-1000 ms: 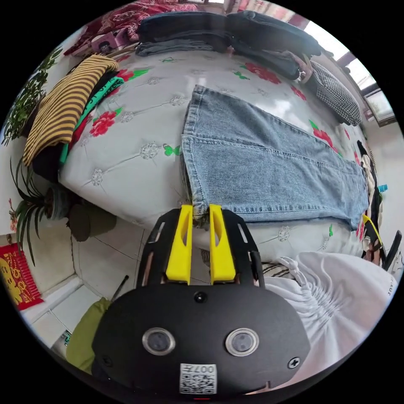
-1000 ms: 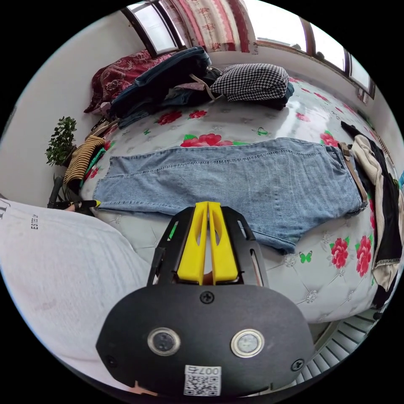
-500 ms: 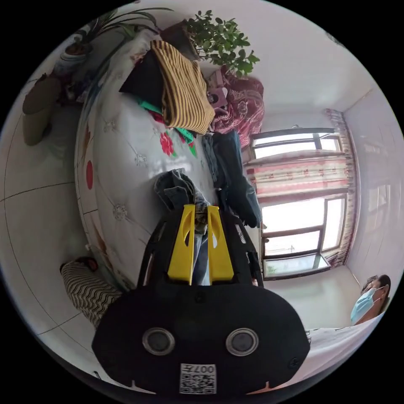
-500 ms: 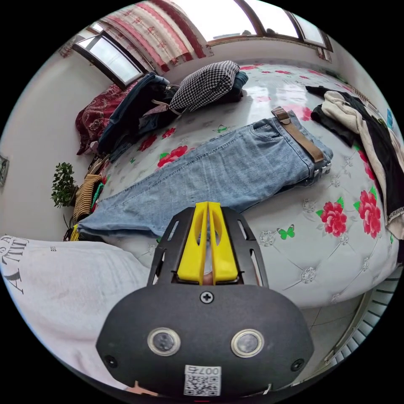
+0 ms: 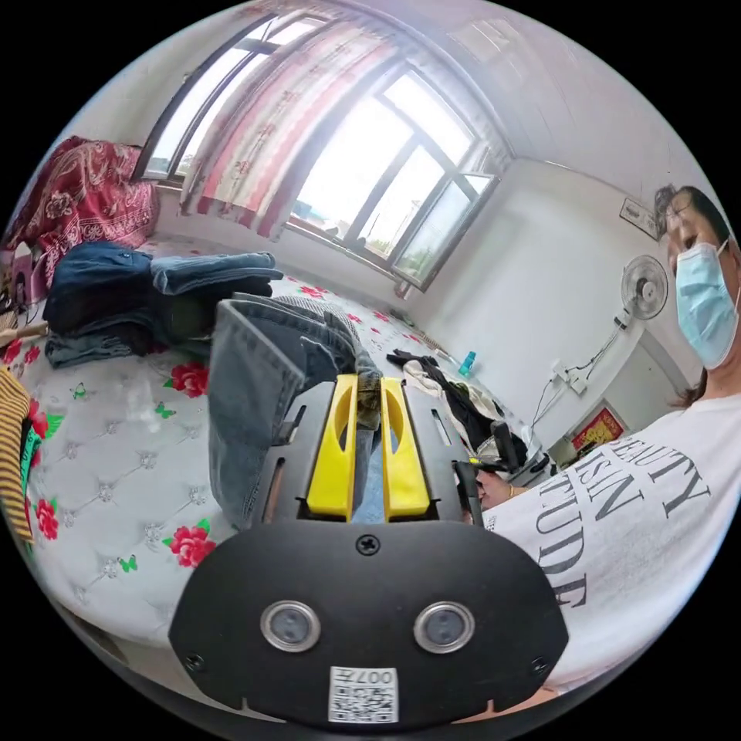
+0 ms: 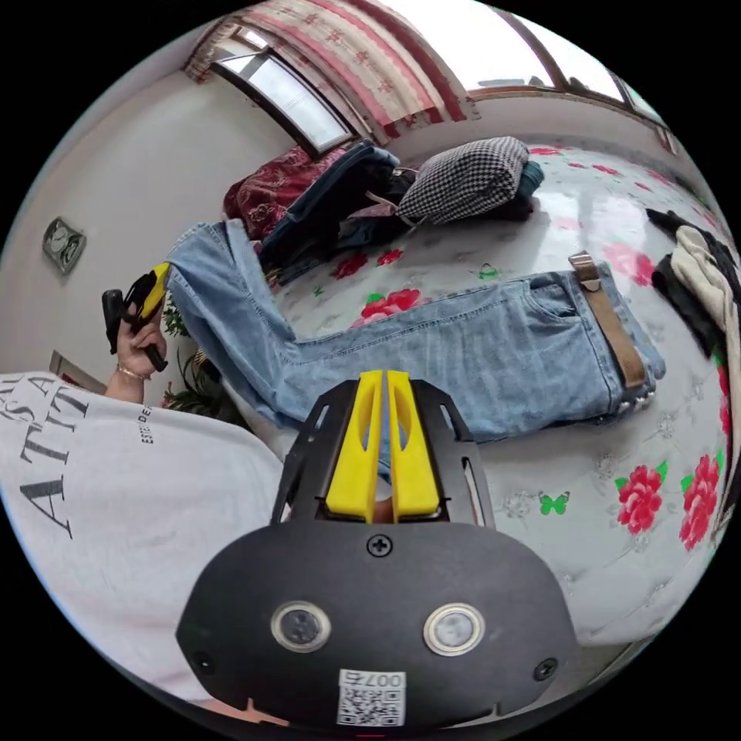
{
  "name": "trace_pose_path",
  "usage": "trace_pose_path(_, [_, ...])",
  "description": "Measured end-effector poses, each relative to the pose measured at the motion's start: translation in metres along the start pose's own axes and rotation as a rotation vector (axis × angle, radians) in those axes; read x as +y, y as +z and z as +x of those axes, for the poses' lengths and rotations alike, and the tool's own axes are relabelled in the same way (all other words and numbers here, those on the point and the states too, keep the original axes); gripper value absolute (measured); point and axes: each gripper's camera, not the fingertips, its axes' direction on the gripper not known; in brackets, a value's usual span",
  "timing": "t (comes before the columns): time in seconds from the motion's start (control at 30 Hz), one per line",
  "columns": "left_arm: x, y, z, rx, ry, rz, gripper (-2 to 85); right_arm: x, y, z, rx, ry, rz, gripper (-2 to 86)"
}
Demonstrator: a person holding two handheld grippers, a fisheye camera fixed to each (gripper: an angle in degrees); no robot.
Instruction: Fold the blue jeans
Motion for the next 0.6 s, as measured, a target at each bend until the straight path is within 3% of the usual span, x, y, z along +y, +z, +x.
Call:
trace_pose_path(0.13, [0.039, -0.076, -0.062, 0.003, -0.249, 0.244, 5.1, -0.052, 0.065, -0.037, -0.07, -0.216, -0.142, 0.1])
trace_pose_path(0.37, [0.23, -0.21, -0.15, -0.286, -0.815, 0.632, 5.0, -0.113, 0.201, -0.113, -0.077, -0.499, -0.393, 0.1])
trace_pose_path(0.43, [0.274, -0.221, -0.166, -0.336, -0.924, 0.613, 5.0, -0.114, 0.235, -0.122, -0.079, -0.511, -0.461, 0.1])
trace_pose_path(0.53, [0.335, -0.223, -0.192, -0.341, -1.056, 0.566, 4.8, -0.094, 0.288, -0.13, -0.156, -0.545, -0.71, 0.0])
trace_pose_path(0.6, [0.361, -0.224, -0.201, -0.294, -1.097, 0.605, 4.6, -0.09, 0.278, -0.131, -0.189, -0.539, -0.66, -0.1])
